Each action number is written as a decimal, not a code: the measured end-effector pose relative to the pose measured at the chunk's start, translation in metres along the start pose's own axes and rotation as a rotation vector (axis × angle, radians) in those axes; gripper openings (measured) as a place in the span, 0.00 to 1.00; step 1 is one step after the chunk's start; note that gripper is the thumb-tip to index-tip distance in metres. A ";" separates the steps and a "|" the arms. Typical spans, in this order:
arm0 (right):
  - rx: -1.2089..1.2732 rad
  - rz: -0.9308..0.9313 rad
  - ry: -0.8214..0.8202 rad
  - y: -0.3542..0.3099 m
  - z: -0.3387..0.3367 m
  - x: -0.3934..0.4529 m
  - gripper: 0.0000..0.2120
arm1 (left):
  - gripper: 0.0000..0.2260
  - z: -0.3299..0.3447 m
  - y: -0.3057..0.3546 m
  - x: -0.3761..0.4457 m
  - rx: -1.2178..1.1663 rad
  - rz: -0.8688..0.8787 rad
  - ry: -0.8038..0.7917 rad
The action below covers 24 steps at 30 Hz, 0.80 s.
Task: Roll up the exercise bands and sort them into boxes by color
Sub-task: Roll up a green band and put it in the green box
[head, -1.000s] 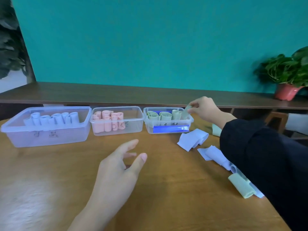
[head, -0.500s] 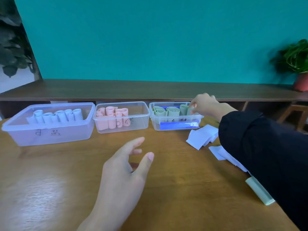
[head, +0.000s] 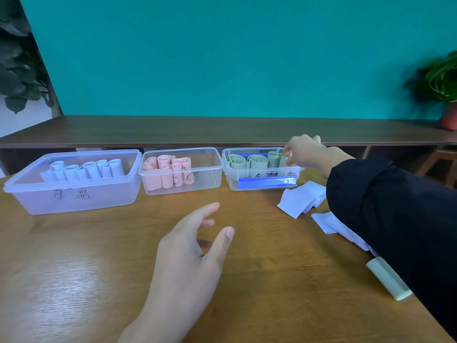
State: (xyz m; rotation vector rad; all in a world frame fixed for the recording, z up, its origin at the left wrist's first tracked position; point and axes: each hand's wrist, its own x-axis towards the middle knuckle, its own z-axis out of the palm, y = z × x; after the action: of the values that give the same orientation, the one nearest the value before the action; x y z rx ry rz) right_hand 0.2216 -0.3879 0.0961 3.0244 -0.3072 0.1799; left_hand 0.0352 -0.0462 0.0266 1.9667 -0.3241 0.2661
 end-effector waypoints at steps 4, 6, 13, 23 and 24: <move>0.081 -0.009 0.002 0.004 -0.008 -0.006 0.18 | 0.18 0.000 0.001 -0.001 0.009 0.015 -0.010; 0.092 -0.030 0.038 0.004 -0.016 -0.016 0.17 | 0.18 0.000 0.001 -0.002 0.012 0.022 -0.015; 0.267 -0.078 0.213 0.000 -0.028 -0.090 0.12 | 0.17 -0.003 -0.004 -0.009 0.031 0.035 -0.019; 0.290 -0.027 -0.068 -0.034 0.031 -0.171 0.14 | 0.17 -0.015 -0.005 -0.040 0.094 0.067 -0.097; 0.293 -0.014 -0.047 -0.036 0.035 -0.173 0.13 | 0.17 -0.017 -0.005 -0.042 0.094 0.070 -0.095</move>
State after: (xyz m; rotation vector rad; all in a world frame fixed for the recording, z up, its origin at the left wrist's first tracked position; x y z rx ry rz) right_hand 0.0648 -0.3231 0.0366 3.3236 -0.2866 0.1653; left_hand -0.0035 -0.0245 0.0152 2.0669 -0.4503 0.2370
